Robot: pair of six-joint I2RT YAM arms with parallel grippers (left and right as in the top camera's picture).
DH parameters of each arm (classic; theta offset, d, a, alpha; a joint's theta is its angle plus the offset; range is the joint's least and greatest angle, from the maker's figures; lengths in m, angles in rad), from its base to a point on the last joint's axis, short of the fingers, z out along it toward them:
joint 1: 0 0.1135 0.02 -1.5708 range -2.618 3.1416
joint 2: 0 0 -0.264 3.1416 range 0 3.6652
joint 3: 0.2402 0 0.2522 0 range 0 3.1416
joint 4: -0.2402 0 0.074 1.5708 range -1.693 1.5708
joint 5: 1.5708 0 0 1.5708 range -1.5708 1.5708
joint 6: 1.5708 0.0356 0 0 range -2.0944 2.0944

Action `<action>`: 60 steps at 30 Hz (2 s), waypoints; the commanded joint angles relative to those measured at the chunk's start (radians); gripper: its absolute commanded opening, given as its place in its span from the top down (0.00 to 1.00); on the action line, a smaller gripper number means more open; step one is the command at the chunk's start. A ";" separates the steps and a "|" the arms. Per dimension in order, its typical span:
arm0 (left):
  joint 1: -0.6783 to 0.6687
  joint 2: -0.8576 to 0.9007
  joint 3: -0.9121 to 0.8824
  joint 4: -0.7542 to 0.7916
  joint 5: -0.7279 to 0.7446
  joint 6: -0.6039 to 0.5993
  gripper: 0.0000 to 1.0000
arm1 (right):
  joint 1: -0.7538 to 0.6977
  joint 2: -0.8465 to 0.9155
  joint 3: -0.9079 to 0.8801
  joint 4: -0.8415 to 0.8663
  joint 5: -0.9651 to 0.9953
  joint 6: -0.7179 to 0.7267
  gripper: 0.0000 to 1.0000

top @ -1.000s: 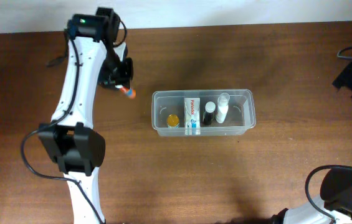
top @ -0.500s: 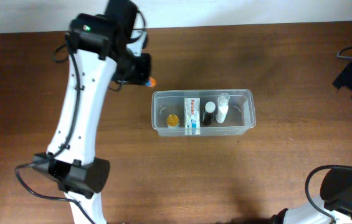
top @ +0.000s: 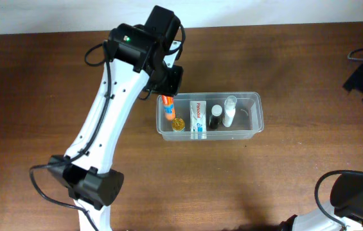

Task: Pack container
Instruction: 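Lift the orange tube and carry it over the container, then lower the orange tube upright into the container and release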

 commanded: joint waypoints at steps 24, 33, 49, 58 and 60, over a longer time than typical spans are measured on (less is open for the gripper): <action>0.001 0.013 -0.367 0.347 -0.009 0.005 0.66 | -0.002 0.000 0.002 -0.002 0.001 0.002 0.02; 0.001 0.013 -0.446 0.412 -0.013 0.005 0.66 | -0.002 0.000 0.002 -0.002 0.001 0.002 0.02; 0.001 0.019 -0.447 0.425 -0.013 0.005 0.63 | -0.002 0.000 0.002 -0.002 0.001 0.002 0.02; 0.001 0.061 -0.447 0.424 -0.012 0.005 0.63 | -0.002 0.000 0.002 -0.002 0.001 0.002 0.02; 0.001 0.076 -0.447 0.424 -0.012 0.005 0.63 | -0.002 0.000 0.002 -0.002 0.001 0.002 0.02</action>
